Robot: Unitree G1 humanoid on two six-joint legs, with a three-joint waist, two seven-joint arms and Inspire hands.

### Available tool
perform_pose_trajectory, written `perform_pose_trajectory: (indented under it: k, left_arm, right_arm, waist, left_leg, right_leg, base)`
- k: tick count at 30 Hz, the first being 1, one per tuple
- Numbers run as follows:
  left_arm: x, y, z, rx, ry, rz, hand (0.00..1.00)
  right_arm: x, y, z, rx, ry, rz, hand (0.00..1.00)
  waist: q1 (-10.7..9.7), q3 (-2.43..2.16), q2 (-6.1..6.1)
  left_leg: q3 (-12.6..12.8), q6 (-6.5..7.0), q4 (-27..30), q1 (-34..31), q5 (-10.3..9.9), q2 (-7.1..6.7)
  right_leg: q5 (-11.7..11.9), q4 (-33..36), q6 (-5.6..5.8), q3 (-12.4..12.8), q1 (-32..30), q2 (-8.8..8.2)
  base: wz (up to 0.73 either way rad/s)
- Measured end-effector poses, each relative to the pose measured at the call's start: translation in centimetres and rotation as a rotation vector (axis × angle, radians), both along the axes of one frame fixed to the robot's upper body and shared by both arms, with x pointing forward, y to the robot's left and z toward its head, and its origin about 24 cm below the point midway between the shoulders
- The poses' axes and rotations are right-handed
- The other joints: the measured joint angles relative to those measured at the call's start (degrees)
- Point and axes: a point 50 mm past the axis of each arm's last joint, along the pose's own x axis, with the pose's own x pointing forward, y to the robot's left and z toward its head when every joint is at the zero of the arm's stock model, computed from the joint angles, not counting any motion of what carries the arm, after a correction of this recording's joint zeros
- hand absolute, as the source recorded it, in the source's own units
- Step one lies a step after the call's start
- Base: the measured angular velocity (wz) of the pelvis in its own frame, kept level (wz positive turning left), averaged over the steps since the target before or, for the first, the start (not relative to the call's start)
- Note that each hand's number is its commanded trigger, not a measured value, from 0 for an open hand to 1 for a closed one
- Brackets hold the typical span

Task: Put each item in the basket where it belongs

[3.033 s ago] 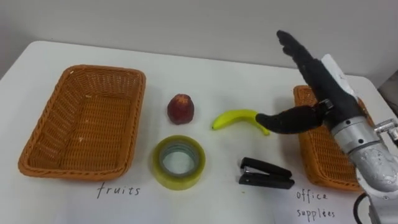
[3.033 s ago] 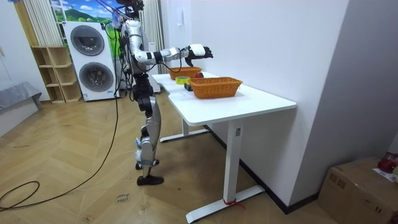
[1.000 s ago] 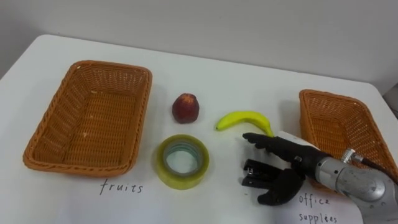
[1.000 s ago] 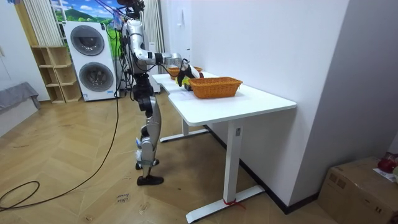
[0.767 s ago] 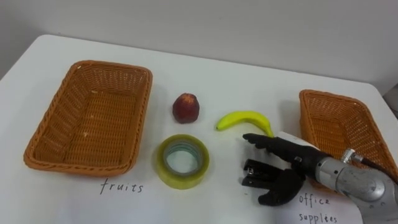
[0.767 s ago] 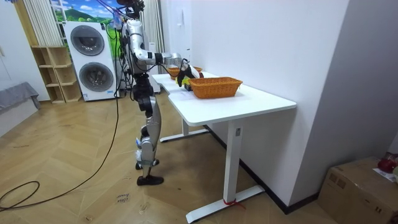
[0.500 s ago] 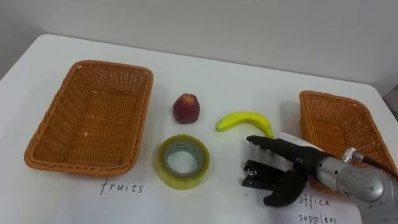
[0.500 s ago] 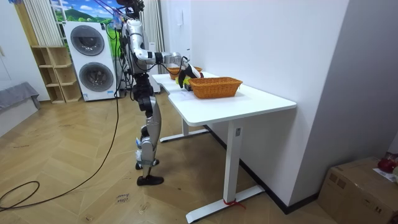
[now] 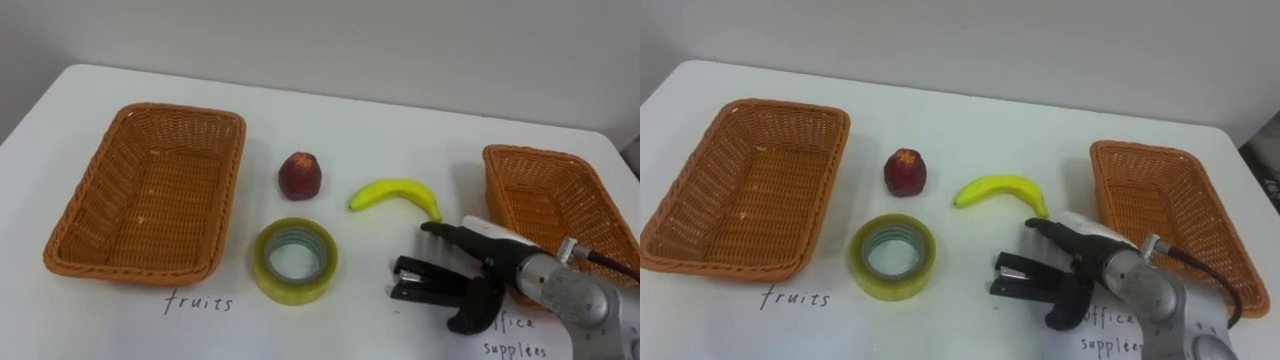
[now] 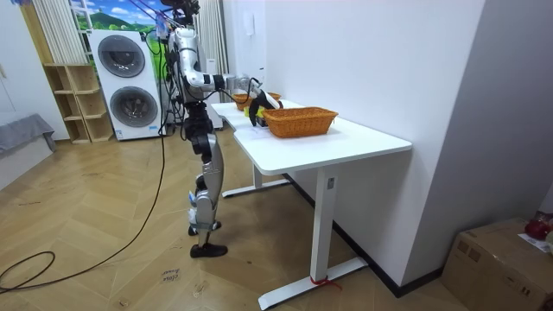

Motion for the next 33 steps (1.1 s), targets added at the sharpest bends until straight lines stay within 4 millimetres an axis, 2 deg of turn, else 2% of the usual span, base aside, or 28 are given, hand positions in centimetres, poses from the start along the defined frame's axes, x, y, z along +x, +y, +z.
perform_pose_trajectory:
  k: [10, 18, 28, 33]
  left_arm:
    - [0.0, 0.1, 0.1, 0.025, -0.004, 0.006, 0.0]
    - [-0.2, 0.1, 0.0, 0.035, 0.01, 0.011, 0.0]
    - [-0.3, -0.3, -0.2, 0.033, 0.034, -0.021, 0.0]
    - [0.3, -0.4, -0.2, 0.033, 0.025, -0.046, 0.0]
  right_arm:
    - [-0.1, 0.1, -0.1, -0.008, 0.004, -0.021, 0.0]
    - [-0.4, 0.9, 0.0, 0.013, -0.007, -0.042, 0.0]
    - [-0.4, 2.3, 0.2, -0.049, -0.017, 0.011, 0.0]
    - [-0.4, 2.7, 0.1, -0.068, -0.008, 0.032, 0.0]
  waist:
    - [0.5, 0.05, -0.63]
    - [0.6, 0.06, -0.49]
    - [0.5, 0.01, -0.33]
    - [0.4, 0.03, -0.48]
  left_leg:
    - [0.0, 0.0, 0.0, 0.0, 0.0, -0.02]
    - [0.1, 0.0, -0.3, 0.0, 0.0, 0.02]
    - [0.2, -0.01, -0.7, 0.0, 0.0, 0.07]
    - [-0.5, -0.01, -0.6, 0.0, 0.0, 0.02]
  right_leg:
    - [0.0, 0.0, -0.01, -0.1, 0.0, 0.01]
    - [0.0, 0.0, -0.01, 0.4, -0.2, 0.05]
    - [0.0, -0.1, -0.01, 0.5, -0.3, 0.14]
    - [0.0, -0.1, -0.01, -0.4, 0.1, 0.05]
  base:
    - [0.0]
    - [0.0]
    - [0.0]
    - [0.06]
